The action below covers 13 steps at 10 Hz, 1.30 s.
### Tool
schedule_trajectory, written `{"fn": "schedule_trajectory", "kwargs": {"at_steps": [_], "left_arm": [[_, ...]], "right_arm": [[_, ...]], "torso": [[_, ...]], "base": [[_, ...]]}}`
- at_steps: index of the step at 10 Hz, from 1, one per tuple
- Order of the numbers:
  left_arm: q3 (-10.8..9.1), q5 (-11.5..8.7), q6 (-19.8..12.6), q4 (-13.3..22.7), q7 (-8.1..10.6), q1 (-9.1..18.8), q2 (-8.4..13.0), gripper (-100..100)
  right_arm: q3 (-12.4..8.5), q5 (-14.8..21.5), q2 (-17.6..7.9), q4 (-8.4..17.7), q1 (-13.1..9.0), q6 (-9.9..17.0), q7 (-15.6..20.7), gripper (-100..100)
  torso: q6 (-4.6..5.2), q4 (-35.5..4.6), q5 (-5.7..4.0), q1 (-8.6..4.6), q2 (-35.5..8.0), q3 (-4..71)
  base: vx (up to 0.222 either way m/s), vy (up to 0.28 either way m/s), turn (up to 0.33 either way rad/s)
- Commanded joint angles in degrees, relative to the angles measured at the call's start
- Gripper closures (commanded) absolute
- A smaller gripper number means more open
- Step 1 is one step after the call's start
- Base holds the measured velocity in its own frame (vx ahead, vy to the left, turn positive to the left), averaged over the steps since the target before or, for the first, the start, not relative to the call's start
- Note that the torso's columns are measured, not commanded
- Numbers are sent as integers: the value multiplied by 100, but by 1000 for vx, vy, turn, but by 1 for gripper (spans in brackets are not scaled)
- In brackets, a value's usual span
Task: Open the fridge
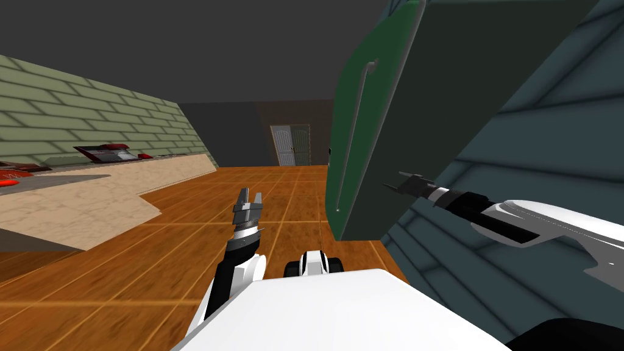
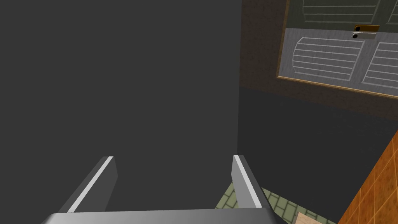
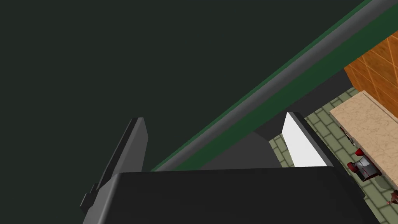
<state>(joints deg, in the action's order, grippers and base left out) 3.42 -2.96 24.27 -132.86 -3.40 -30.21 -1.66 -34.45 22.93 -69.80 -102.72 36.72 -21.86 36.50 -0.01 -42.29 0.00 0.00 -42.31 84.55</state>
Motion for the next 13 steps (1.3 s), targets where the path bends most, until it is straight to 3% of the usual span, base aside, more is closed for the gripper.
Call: {"fn": "schedule_trajectory", "kwargs": {"at_steps": [1,2,5,8,13], "left_arm": [[0,0,0,0,0,0,0,0],[0,0,0,0,0,0,0,0],[0,0,0,0,0,0,0,0],[0,0,0,0,0,0,0,0],[0,0,0,0,0,0,0,0]], "right_arm": [[-332,110,-404,188,169,87,155,-100],[-332,110,-448,188,169,87,155,-100],[-613,252,-953,506,229,216,360,-100],[-744,319,-1260,654,257,277,456,-100],[-1198,550,-2087,1137,360,477,789,-100]], "torso": [[2,0,-2,-7,-1,0],[1,2,0,4,7,4],[0,1,-2,-7,0,0],[1,-1,-1,-5,-2,-1],[-12,-4,10,2,-3,1]], "base": [[59,130,-9],[43,121,-10],[41,120,-7],[28,97,-8],[41,124,-16]]}}
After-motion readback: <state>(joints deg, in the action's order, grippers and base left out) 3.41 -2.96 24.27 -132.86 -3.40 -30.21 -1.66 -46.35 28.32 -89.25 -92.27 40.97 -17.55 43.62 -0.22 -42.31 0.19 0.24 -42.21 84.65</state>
